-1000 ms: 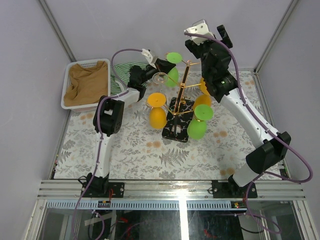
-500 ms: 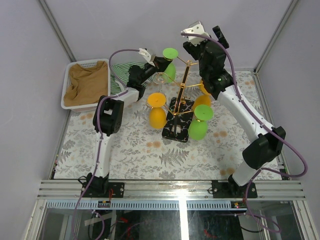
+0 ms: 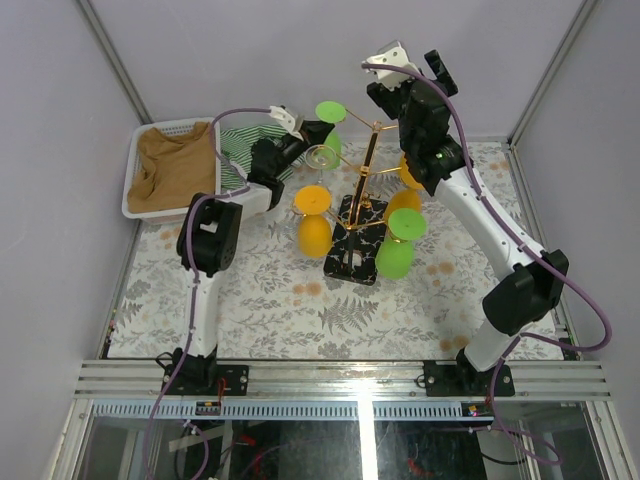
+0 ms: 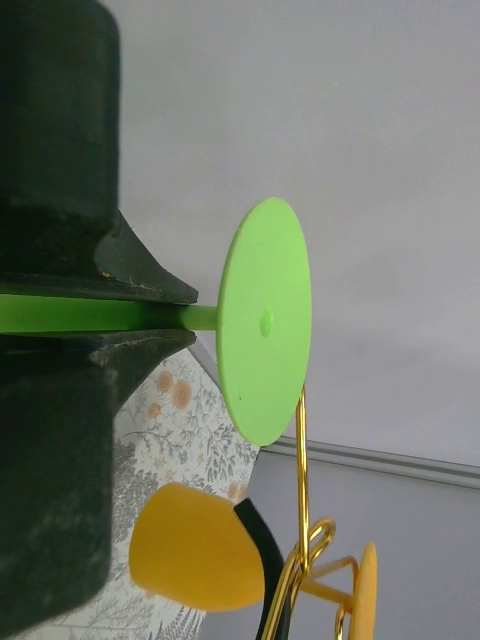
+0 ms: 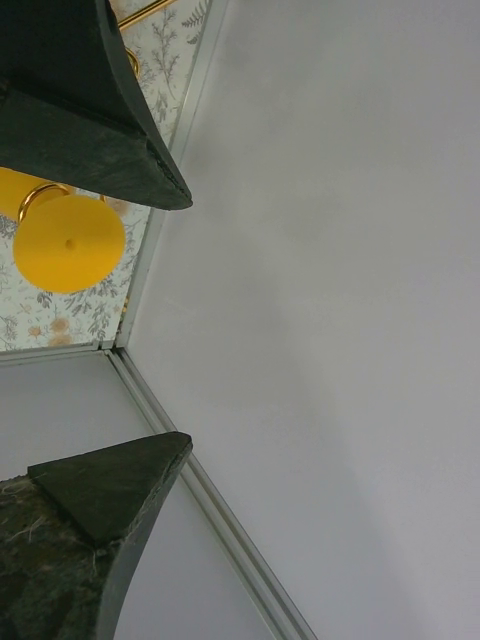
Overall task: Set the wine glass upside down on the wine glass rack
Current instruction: Turn the wine glass upside down at the wine rack.
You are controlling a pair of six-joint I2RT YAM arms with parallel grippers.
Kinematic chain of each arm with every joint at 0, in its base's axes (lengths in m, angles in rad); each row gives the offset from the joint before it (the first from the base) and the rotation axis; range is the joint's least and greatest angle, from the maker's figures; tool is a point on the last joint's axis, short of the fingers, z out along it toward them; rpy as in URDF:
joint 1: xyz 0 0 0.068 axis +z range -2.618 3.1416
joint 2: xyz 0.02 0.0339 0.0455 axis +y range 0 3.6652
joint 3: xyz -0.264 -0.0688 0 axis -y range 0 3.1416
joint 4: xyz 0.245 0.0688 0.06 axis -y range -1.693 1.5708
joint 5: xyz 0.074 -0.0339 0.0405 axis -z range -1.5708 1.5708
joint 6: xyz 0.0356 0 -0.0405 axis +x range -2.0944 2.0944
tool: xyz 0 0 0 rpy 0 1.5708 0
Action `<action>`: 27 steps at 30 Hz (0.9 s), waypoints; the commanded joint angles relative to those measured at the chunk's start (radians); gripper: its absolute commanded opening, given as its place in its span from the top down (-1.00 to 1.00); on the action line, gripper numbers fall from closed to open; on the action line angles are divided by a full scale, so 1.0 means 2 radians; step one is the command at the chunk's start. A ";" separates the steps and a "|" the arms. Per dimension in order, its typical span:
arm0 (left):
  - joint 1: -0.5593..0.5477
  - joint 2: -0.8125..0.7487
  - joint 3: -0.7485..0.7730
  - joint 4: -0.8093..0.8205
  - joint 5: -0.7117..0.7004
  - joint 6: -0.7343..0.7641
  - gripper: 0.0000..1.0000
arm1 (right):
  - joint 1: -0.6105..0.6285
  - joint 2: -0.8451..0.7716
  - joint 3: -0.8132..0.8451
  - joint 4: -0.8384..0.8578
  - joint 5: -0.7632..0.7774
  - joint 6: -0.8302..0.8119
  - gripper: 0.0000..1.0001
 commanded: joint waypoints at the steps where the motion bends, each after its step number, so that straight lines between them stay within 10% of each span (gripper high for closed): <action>1: 0.006 -0.046 -0.055 0.036 -0.014 0.021 1.00 | -0.004 -0.004 0.021 0.005 -0.011 0.005 -0.99; 27: -0.011 -0.026 -0.035 0.048 0.033 -0.025 0.99 | -0.004 -0.024 -0.005 0.008 -0.011 0.020 -0.98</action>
